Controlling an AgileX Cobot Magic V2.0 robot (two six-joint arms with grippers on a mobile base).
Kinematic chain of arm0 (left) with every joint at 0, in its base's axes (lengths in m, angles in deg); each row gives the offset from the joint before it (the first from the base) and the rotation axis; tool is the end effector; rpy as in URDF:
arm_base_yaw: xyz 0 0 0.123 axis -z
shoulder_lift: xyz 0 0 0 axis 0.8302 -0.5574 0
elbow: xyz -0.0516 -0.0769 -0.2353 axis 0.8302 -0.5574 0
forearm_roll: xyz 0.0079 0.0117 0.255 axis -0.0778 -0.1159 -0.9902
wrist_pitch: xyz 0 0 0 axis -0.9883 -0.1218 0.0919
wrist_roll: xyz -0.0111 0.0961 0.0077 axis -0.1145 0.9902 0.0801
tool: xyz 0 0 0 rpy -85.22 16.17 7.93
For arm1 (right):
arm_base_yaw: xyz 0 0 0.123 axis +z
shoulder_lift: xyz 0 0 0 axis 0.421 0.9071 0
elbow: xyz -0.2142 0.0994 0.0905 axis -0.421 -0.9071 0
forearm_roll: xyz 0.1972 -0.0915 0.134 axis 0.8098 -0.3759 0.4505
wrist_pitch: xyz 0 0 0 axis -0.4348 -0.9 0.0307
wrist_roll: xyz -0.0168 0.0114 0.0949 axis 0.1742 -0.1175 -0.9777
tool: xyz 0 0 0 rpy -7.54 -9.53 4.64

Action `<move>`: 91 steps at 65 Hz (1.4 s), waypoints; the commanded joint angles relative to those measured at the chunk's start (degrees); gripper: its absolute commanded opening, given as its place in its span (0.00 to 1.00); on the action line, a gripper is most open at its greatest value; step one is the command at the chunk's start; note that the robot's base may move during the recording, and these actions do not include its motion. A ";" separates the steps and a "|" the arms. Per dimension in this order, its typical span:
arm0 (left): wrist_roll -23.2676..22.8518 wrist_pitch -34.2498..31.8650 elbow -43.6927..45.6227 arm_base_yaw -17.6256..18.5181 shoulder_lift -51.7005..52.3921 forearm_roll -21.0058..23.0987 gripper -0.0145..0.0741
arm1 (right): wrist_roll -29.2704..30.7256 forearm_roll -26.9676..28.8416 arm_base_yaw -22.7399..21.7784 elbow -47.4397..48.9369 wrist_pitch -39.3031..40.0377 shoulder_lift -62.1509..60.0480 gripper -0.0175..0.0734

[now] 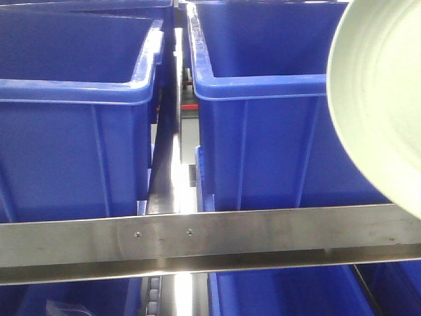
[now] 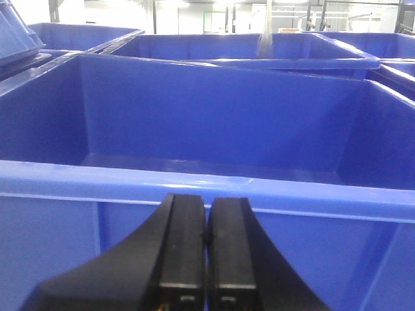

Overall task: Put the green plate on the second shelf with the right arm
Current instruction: 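Turn and approach the shelf of blue bins holding the plate, then lower the plate into the blue bin on the shelf with the right gripper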

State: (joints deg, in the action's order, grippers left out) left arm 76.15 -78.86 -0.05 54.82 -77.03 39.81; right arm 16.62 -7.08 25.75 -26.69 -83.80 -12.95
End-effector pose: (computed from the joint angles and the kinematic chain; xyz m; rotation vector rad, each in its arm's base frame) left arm 0.0984 0.0022 0.2111 -0.0373 1.4931 -0.0033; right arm 0.0893 -0.0009 0.2444 0.0604 1.4903 0.0514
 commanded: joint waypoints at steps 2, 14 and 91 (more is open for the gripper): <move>-0.36 -4.62 -2.40 -0.10 0.88 0.41 0.31 | -0.54 0.37 -0.30 1.93 8.14 -0.89 0.25; -0.36 -4.62 -2.40 -0.10 0.88 0.41 0.31 | -0.54 0.43 -0.30 2.54 24.38 -0.51 0.25; -0.36 -4.62 -2.40 -0.10 0.88 0.41 0.31 | -3.43 5.51 8.92 91.31 -16.05 105.34 0.52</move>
State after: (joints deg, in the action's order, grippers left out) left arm 76.15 -78.86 -0.05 54.82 -77.03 39.81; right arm 13.67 -1.68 34.76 56.78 -97.50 93.21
